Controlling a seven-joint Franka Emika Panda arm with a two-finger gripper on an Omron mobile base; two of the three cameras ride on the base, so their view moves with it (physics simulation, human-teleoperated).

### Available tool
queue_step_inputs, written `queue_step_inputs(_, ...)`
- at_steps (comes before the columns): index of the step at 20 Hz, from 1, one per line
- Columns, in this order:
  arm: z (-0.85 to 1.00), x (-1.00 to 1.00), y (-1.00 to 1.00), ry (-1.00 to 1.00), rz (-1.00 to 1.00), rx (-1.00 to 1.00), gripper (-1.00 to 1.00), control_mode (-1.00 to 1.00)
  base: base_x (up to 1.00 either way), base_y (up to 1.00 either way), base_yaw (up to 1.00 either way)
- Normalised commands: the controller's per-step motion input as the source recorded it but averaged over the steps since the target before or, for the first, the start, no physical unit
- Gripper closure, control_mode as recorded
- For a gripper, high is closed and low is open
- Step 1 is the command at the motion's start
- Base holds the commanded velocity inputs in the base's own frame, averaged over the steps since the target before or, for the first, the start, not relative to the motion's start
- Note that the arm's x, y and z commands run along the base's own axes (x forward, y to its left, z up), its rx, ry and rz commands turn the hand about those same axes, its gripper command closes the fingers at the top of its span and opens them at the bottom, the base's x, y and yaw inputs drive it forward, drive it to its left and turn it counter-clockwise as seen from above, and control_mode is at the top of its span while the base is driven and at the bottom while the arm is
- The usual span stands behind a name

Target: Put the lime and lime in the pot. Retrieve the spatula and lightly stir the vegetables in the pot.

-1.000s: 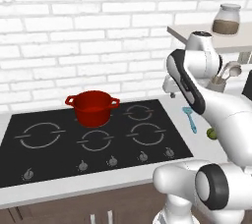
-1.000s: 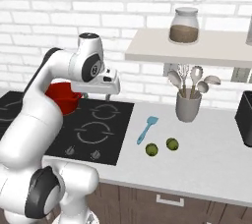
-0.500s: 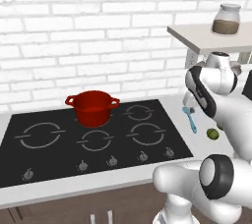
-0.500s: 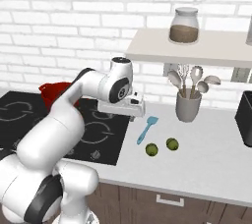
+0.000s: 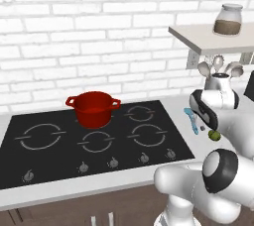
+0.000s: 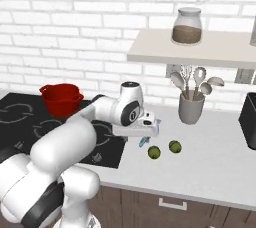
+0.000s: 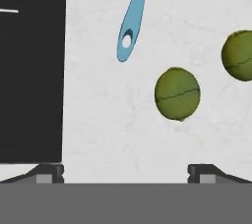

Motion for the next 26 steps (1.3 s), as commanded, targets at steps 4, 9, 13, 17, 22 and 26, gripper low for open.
queue_step_inputs(4,-0.38,0.07,-0.64,0.05,0.01,0.00,-1.00,-1.00,0.00,0.00,0.00)
queue_step_inputs(9,-0.28,0.11,-0.38,0.01,0.03,0.00,-1.00,-1.00,0.00,0.00,0.00)
queue_step_inputs(13,-0.11,0.06,-0.25,-0.01,0.12,0.01,-1.00,-1.00,0.00,0.00,0.00)
queue_step_inputs(17,-0.10,0.05,-0.12,0.00,0.13,0.00,-1.00,-1.00,0.00,0.00,0.00)
queue_step_inputs(22,-0.28,0.07,0.00,0.00,0.08,0.00,-1.00,-1.00,0.00,0.00,0.00)
queue_step_inputs(26,-0.23,0.01,0.08,0.00,0.03,0.00,-1.00,-1.00,0.00,0.00,0.00)
